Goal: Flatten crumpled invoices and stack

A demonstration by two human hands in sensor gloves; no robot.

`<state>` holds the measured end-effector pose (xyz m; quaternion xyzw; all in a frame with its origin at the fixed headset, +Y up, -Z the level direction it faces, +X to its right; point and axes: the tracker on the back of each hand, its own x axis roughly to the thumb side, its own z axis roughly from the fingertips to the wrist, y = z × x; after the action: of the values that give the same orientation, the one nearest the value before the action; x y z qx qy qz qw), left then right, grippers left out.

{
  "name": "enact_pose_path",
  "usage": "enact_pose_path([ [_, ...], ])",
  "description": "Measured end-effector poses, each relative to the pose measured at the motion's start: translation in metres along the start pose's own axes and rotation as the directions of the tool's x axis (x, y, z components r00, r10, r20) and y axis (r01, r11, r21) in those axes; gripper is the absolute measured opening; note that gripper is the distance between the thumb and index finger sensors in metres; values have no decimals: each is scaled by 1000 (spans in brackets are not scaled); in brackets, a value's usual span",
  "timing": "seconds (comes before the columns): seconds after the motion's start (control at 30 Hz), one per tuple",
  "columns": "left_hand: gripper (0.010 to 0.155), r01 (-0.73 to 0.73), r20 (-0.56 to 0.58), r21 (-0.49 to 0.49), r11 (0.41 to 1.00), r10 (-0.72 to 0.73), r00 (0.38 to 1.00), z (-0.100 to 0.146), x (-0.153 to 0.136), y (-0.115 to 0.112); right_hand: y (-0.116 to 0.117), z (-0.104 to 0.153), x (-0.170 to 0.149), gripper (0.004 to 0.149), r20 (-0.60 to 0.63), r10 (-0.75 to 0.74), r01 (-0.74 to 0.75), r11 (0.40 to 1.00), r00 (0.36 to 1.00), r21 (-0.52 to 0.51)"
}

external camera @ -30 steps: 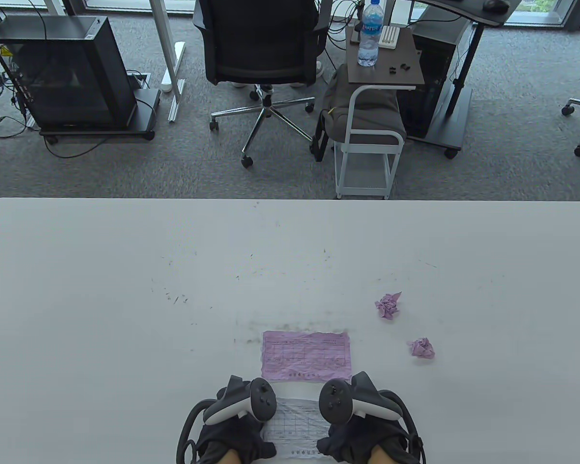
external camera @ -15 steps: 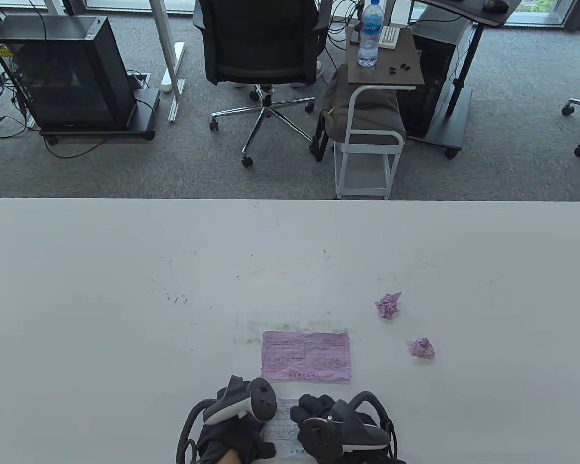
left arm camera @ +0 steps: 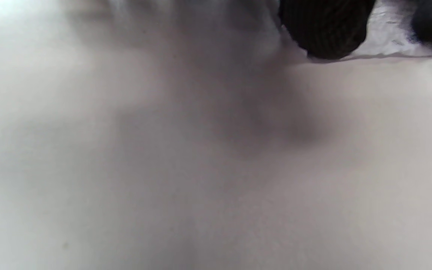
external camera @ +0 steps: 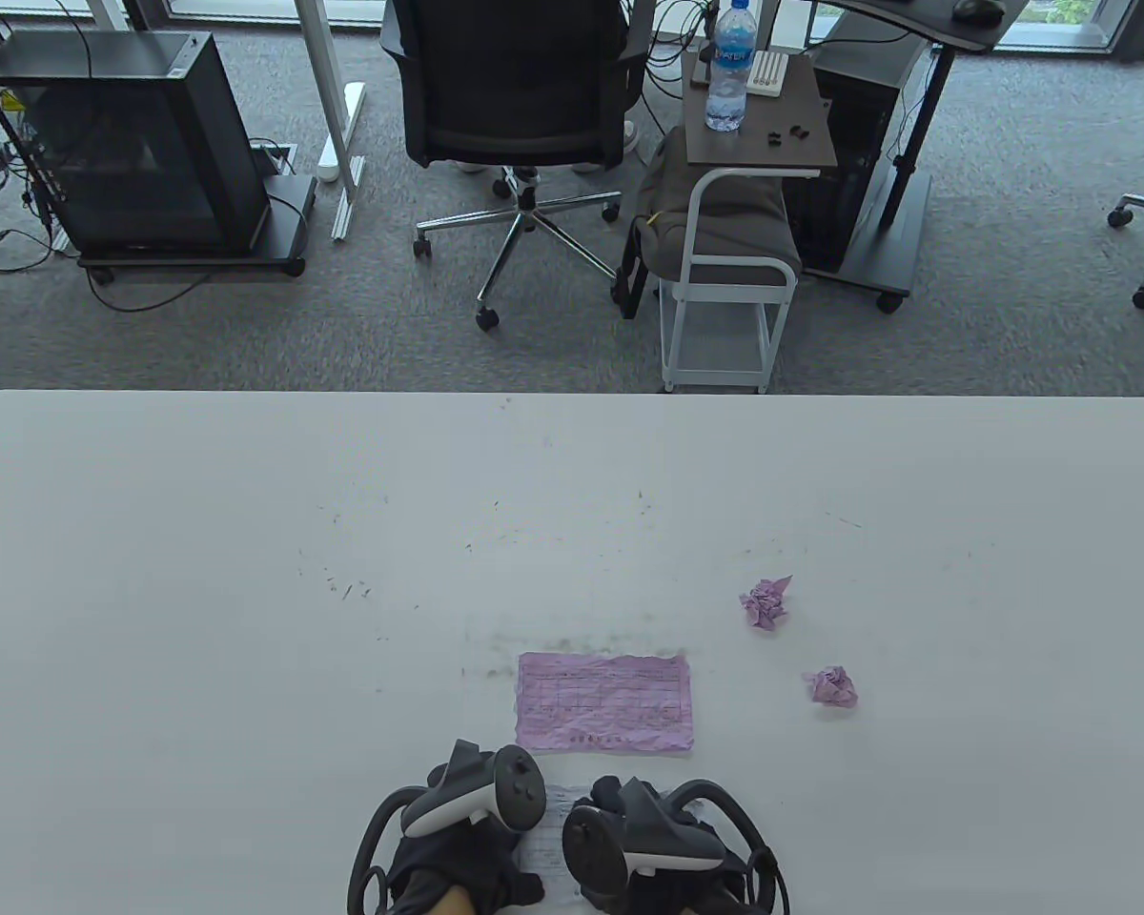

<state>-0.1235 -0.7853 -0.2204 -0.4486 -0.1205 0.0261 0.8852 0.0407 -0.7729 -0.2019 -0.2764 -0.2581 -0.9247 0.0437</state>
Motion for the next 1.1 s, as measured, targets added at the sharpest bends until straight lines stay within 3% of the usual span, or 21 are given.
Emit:
enact_pose_path([
  [0.13,88,-2,-1,2,1000,2,1000,0,0,0,-6,5,-11,59,-133,-4,0,1000,991,-27],
  [0.33,88,-4,-2,3,1000,4,1000,0,0,0,-8,8,-23,52,-308,52,-42,998,950,37],
  [0.57,88,-6,-1,5,1000,6,1000,0,-1,0,-6,9,-30,52,-384,75,-58,997,920,55],
  [0.6,88,-7,0,5,1000,7,1000,0,-1,0,-6,10,-31,52,-381,65,-48,997,922,53],
  [0.73,88,-7,1,7,1000,7,1000,0,-1,0,-13,20,-43,52,-353,-7,-35,993,936,-112],
  [0.83,88,-8,1,7,1000,8,1000,-1,-1,0,-17,26,-43,55,-231,-53,-1,975,972,-224],
  [0.97,88,-8,2,9,1000,8,1000,0,-1,0,-20,24,-22,57,-124,17,-45,972,992,-229],
  [1.1,88,-8,4,9,1000,8,1000,-1,-2,0,-16,18,2,56,107,52,-29,978,993,-207],
])
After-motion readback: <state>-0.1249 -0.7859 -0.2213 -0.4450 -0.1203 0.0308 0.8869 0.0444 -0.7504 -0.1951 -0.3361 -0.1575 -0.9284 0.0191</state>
